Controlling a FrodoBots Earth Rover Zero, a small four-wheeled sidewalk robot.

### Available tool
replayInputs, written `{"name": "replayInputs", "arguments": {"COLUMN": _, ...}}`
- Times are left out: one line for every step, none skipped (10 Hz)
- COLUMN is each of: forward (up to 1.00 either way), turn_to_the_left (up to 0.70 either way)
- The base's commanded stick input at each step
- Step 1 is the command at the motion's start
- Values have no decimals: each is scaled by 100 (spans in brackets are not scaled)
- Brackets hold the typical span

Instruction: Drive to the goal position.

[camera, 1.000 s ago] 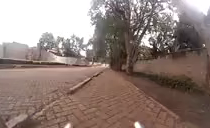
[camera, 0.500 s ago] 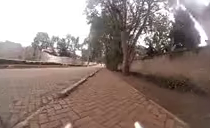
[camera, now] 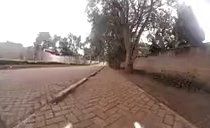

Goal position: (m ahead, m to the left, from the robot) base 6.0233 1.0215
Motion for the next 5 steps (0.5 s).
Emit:
{"name": "replayInputs", "arguments": {"forward": 50, "turn_to_the_left": 0}}
{"name": "replayInputs", "arguments": {"forward": 50, "turn_to_the_left": 0}}
{"name": "replayInputs", "arguments": {"forward": 50, "turn_to_the_left": 6}}
{"name": "replayInputs", "arguments": {"forward": 50, "turn_to_the_left": -23}}
{"name": "replayInputs", "arguments": {"forward": 50, "turn_to_the_left": -50}}
